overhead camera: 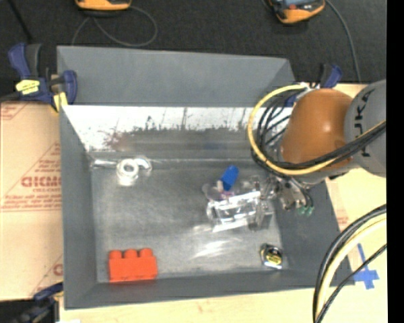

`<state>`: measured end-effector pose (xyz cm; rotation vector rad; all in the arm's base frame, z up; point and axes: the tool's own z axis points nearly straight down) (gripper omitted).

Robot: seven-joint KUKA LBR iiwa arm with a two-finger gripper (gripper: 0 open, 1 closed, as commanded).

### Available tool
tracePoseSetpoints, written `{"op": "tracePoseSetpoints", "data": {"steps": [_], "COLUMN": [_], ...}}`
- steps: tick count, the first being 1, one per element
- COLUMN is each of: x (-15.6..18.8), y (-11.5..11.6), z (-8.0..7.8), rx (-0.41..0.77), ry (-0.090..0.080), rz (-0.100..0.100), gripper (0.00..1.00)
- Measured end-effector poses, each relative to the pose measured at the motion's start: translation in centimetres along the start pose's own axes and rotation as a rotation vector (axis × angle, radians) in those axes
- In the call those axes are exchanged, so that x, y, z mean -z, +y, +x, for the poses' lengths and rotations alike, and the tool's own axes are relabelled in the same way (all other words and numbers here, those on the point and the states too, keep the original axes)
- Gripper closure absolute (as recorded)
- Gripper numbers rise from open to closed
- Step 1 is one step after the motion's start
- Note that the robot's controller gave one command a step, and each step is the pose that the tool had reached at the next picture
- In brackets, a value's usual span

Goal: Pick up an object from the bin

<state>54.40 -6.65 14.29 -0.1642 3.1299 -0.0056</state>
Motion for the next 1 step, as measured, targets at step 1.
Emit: {"op": "tracePoseSetpoints", "data": {"steps": [1], "x": [0.32], "y": [-0.16], "z": [-0.03], "rx": [-0.001], "ry": [0.005], "rz": [-0.001], "gripper": [1.0]}}
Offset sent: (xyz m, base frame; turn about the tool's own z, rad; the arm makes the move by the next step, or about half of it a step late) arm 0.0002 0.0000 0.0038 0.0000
